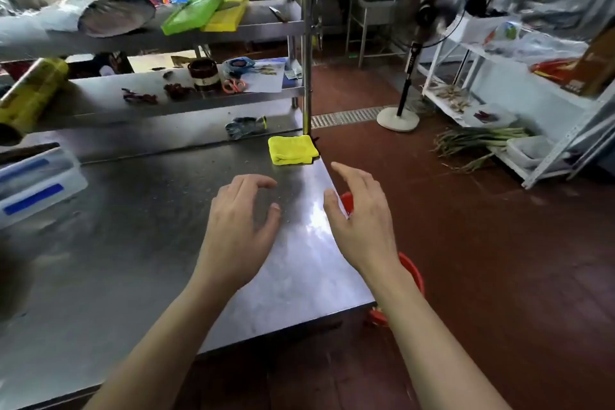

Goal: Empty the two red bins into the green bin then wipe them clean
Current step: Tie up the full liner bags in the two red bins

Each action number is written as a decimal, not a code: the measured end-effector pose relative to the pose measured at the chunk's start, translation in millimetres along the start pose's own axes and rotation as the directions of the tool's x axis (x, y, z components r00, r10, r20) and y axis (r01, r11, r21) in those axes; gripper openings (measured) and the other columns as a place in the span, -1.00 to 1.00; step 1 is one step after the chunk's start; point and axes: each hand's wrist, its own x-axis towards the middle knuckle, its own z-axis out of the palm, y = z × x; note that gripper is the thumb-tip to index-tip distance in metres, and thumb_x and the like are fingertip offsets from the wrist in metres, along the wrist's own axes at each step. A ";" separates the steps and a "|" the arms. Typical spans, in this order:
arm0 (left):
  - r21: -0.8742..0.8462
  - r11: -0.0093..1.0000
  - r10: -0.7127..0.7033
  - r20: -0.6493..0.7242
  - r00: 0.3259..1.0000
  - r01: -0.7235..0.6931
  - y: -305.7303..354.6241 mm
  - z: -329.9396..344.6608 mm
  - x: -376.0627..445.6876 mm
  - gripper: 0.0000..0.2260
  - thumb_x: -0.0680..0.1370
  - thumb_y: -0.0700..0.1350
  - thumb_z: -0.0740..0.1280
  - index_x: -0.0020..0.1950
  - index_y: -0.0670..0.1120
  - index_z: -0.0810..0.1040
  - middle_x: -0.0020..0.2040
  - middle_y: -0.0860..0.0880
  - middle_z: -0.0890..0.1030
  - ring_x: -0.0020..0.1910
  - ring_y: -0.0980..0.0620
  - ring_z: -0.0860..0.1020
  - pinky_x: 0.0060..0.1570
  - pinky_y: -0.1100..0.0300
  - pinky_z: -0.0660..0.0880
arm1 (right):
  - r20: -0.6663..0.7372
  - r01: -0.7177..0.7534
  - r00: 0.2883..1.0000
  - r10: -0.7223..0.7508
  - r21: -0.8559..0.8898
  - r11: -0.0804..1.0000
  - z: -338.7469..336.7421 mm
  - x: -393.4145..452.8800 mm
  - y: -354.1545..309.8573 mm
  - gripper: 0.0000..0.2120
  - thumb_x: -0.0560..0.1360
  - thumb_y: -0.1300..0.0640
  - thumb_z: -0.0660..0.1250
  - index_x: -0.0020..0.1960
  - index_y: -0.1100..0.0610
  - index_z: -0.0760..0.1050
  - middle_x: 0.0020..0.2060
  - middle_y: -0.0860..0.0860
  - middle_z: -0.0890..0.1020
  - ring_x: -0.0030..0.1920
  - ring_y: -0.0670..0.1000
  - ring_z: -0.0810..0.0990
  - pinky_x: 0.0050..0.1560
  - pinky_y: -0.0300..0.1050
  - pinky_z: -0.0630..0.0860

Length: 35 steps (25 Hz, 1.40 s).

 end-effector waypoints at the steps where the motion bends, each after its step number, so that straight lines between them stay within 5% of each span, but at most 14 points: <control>1: -0.026 1.000 -0.005 0.001 1.000 0.005 -1.2 3.9 -5.1 -0.75 0.54 -0.09 0.28 0.20 -0.05 0.54 0.16 0.04 0.57 0.13 0.01 0.49 0.18 0.03 0.41 | 0.003 -0.030 1.000 0.030 0.004 1.000 -2.1 -7.4 1.4 -0.62 0.60 -0.01 0.26 0.41 -0.03 0.45 0.29 -0.11 0.53 0.25 -0.10 0.43 0.27 -0.05 0.42; 11: -0.179 0.984 0.011 0.192 0.981 0.024 26.2 62.1 -48.2 -0.75 0.55 -0.08 0.27 0.23 0.06 0.50 0.16 0.21 0.50 0.15 0.14 0.46 0.22 0.04 0.42 | -0.038 -0.273 0.962 0.271 -0.080 0.959 -54.9 -82.8 48.5 -0.60 0.61 -0.04 0.26 0.44 -0.14 0.39 0.34 -0.22 0.45 0.29 -0.15 0.42 0.27 -0.06 0.45; 19: -0.198 0.979 0.020 0.319 0.947 0.046 87.8 125.7 -72.6 -0.75 0.56 -0.05 0.26 0.23 0.11 0.49 0.18 0.19 0.52 0.20 0.12 0.48 0.22 0.02 0.44 | -0.088 -0.333 0.942 0.323 -0.128 0.934 -133.8 -114.7 106.7 -0.61 0.60 0.02 0.28 0.42 -0.11 0.41 0.30 -0.21 0.48 0.28 -0.16 0.42 0.33 -0.07 0.40; 29: -0.224 0.968 -0.034 0.318 0.947 0.110 218.1 232.5 -112.2 -0.80 0.57 -0.09 0.30 0.19 0.08 0.52 0.10 0.18 0.56 0.10 0.12 0.53 0.09 0.33 0.44 | -0.033 -0.351 0.936 0.350 -0.141 0.926 -274.5 -138.2 211.2 -0.61 0.63 -0.05 0.22 0.44 -0.13 0.39 0.32 -0.22 0.47 0.34 -0.18 0.41 0.38 0.05 0.41; 35: -0.206 0.961 -0.105 0.348 0.932 0.185 266.9 277.3 -115.7 -0.79 0.58 -0.16 0.36 0.17 0.10 0.52 0.06 0.18 0.58 0.02 0.08 0.58 0.04 -0.01 0.55 | 0.040 -0.341 0.936 0.349 -0.130 0.931 -325.7 -145.4 255.3 -0.65 0.62 -0.04 0.23 0.40 -0.12 0.45 0.30 -0.23 0.49 0.32 -0.23 0.40 0.38 0.03 0.40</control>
